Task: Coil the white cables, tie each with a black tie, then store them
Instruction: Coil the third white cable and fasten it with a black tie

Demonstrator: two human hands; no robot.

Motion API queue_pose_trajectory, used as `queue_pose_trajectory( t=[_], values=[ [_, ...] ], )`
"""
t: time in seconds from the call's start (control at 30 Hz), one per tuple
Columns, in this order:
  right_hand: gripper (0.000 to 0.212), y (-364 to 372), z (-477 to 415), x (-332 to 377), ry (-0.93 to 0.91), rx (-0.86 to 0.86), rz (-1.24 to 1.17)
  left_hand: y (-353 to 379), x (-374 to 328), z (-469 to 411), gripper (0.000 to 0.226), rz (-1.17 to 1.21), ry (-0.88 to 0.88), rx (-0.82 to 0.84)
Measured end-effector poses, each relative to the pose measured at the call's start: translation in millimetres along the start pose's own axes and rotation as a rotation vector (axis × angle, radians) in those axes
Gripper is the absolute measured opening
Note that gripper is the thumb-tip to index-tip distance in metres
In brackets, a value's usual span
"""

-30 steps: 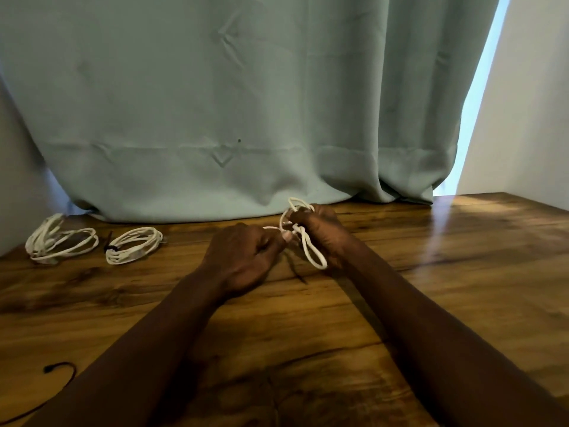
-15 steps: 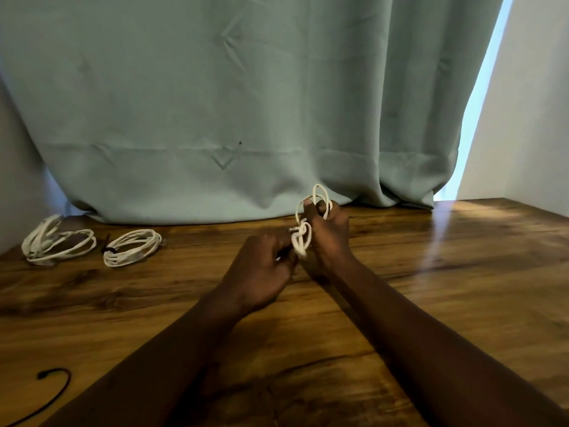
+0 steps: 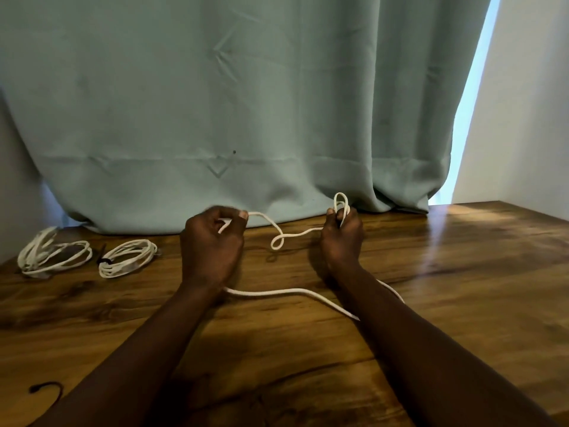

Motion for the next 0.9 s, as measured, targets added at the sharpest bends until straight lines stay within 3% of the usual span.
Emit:
queue_pose_trajectory(
  t=[0.13,0.27,0.4,0.5,0.6,0.7,0.83,0.9],
  values=[
    [0.02,-0.3,-4.4,-3.1,0.152,-0.054,-0.15,-11.8,16.2,-11.9,0.01,-0.431,0.053,-0.021],
    [0.008,5.2,-2.9,-4.0,0.268,-0.045,-0.274,-9.6,27.0,-11.9,0.016,-1.012,-0.004,0.248],
    [0.019,18.6,7.1,-1.9,0.387,0.062,-0.39,13.1,28.2,1.1,0.025,-1.257,0.213,0.494],
    [0.019,29.2,18.0,2.9,0.398,0.139,-0.419,24.0,32.6,5.6,0.045,-1.218,0.394,0.639],
    [0.022,33.0,23.6,3.6,0.388,0.103,-0.413,27.5,35.8,9.6,0.068,-1.077,0.515,0.695],
    [0.024,32.2,23.0,1.6,0.423,0.046,-0.438,33.9,32.9,18.7,0.073,-0.889,0.599,0.787],
    [0.011,28.6,18.6,-1.0,0.545,0.007,-0.477,36.6,27.5,28.0,0.064,-0.48,0.52,0.771],
    [0.009,26.7,16.9,-1.7,0.587,-0.015,-0.508,37.4,28.1,28.5,0.064,-0.444,0.468,0.747]
  ],
)
Point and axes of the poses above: each hand's wrist, its own z-axis away from the middle knuckle, its own y-axis out of the palm, x = y × z, the point moved 2 cm from there along -z, towards the middle knuckle, and after that the axes turned 5 degrees about z, right-handed, at the moved point
